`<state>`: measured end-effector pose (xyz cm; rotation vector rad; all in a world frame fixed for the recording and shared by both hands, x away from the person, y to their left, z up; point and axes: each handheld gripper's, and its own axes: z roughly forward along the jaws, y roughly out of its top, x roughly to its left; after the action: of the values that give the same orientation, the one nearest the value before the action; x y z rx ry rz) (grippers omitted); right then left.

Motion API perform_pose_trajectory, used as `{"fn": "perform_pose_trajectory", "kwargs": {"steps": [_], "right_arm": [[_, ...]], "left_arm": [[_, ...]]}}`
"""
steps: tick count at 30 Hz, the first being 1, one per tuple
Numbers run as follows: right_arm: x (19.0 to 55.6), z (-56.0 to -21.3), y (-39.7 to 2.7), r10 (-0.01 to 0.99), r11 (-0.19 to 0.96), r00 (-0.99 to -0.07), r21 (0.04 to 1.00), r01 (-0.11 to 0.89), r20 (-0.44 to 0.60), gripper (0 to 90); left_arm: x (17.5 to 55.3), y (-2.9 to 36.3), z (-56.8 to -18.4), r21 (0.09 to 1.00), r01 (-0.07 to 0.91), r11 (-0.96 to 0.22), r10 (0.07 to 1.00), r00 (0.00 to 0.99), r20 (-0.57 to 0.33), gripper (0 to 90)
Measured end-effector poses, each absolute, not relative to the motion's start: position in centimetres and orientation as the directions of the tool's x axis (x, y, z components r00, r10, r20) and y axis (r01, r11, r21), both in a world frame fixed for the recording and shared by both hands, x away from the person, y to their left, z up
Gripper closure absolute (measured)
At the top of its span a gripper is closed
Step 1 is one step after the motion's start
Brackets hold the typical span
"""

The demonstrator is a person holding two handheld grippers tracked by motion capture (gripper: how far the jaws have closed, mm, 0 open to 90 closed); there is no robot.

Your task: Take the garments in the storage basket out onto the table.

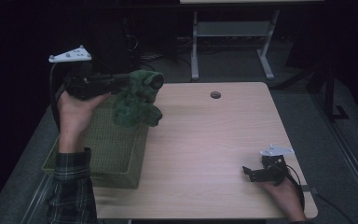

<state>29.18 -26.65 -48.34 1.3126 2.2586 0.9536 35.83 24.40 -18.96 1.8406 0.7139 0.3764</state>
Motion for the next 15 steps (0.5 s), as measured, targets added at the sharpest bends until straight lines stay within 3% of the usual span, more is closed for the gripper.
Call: {"fn": "perform_pose_trajectory", "kwargs": {"steps": [15], "right_arm": [[29.2, -48.3, -26.6, 0.864, 0.340, -0.503, 0.703, 0.624, 0.029, 3.2]], "left_arm": [[36.4, 18.3, -19.4, 0.920, 0.266, -0.287, 0.538, 0.840, -0.075, 86.2]]}}
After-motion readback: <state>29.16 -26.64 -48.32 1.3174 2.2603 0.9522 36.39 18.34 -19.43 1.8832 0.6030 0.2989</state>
